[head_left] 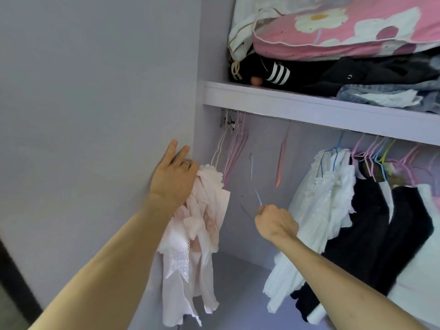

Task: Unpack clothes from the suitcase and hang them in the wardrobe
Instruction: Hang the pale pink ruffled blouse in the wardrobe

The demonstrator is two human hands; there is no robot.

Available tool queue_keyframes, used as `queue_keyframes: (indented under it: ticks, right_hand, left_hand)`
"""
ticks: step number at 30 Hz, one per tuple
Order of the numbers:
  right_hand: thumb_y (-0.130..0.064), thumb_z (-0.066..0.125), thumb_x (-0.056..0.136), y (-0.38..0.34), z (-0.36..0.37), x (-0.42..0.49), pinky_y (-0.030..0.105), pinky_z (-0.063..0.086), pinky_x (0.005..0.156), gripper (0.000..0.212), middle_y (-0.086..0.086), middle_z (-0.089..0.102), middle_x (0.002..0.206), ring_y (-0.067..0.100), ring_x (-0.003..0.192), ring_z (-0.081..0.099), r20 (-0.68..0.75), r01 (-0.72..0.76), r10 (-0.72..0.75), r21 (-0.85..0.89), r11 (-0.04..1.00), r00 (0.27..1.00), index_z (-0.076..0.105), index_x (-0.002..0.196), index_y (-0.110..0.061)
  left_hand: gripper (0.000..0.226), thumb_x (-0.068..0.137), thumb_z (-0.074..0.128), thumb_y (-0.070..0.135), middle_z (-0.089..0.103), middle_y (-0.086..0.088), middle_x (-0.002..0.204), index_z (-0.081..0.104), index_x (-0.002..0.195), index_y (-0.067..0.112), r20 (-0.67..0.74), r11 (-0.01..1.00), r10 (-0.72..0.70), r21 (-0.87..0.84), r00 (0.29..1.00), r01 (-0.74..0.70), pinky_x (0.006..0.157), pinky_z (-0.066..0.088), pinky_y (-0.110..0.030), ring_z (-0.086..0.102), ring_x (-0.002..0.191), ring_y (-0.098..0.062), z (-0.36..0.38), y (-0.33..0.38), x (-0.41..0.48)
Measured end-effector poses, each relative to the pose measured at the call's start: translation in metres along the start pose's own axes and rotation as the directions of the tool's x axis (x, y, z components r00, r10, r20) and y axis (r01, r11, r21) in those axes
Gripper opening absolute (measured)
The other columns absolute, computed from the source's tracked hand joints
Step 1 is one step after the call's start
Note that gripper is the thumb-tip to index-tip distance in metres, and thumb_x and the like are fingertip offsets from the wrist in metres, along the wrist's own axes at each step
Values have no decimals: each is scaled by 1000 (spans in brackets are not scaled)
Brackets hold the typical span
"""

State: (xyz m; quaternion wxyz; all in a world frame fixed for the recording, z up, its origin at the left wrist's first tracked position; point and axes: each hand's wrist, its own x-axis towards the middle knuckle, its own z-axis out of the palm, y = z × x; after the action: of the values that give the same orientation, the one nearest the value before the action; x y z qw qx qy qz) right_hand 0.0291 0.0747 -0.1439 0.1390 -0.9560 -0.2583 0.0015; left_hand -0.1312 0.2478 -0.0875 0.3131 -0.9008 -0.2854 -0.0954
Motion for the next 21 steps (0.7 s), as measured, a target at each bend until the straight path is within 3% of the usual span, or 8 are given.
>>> queue_keyframes:
  ticks: [2, 3, 4, 6, 10, 14, 18, 21]
  right_hand:
    - [-22, 38, 97, 14, -25, -16, 34, 44, 77, 35, 10, 66, 114, 33, 99, 59, 54, 4, -5, 18, 1000, 999, 62, 122, -20]
    - [-24, 36, 99, 19, -37, -22, 33, 43, 73, 32, 8, 65, 105, 31, 91, 57, 65, 9, -11, 31, 999, 998, 63, 115, -21]
    - [-27, 34, 100, 28, -51, -31, 32, 42, 69, 30, 6, 62, 94, 28, 84, 55, 80, 0, -4, 47, 999, 997, 63, 104, -22]
    - [-31, 33, 101, 48, -77, -50, 31, 41, 61, 32, 2, 57, 79, 23, 71, 53, 87, -18, 9, 110, 994, 996, 52, 79, -19]
    - [-36, 40, 99, 96, -111, -96, 31, 34, 56, 41, 8, 54, 65, 21, 57, 43, 117, -40, 4, 309, 950, 993, 39, 66, -12]
    - [-40, 47, 99, 132, -133, -156, 27, 35, 53, 46, 3, 46, 58, 15, 53, 40, 86, -47, 2, 522, 852, 996, 47, 72, -2]
    - [-36, 51, 100, 158, -142, -210, 22, 37, 51, 46, -5, 57, 56, 11, 51, 41, 122, -71, -16, 673, 736, 992, 50, 59, -14]
    - [-35, 52, 100, 177, -135, -240, 26, 28, 52, 47, -7, 38, 50, 14, 52, 31, 159, -120, 1, 739, 663, 987, 51, 57, -15]
  left_hand:
    - [40, 100, 32, 17, 65, -5, 123, 41, 139, 14, 92, 949, -82, -296, 992, 106, 121, -9, -45, 37, 142, -26, -5, 13, -6]
    - [34, 103, 32, 20, 66, -6, 118, 43, 135, 15, 164, 847, -121, -497, 979, 188, 120, 12, -43, 48, 132, -30, -8, 18, -8]
    - [29, 105, 33, 23, 65, -10, 116, 46, 129, 13, 246, 682, -129, -681, 961, 266, 105, 32, -39, 55, 121, -34, -16, 23, -13]
    - [25, 107, 37, 26, 62, -11, 111, 51, 119, 10, 352, 358, -85, -862, 932, 358, 80, 36, -31, 58, 109, -35, -30, 32, -21]
    - [19, 103, 48, 30, 65, -10, 98, 59, 108, 15, 457, 61, -18, -887, 889, 457, 72, 42, -29, 63, 96, -31, -57, 54, -55]
    - [31, 100, 52, 36, 62, -7, 83, 64, 102, 7, 531, -20, 124, -843, 838, 538, 55, 47, -24, 57, 68, -19, -92, 70, -82]
    - [40, 90, 62, 48, 76, -14, 95, 71, 98, 10, 603, -89, 325, -748, 729, 658, 88, 58, -46, 72, 91, -32, -116, 98, -106]
    - [40, 95, 64, 41, 74, -22, 99, 71, 99, 2, 647, -205, 405, -625, 646, 753, 93, 55, -53, 71, 98, -38, -130, 122, -121]
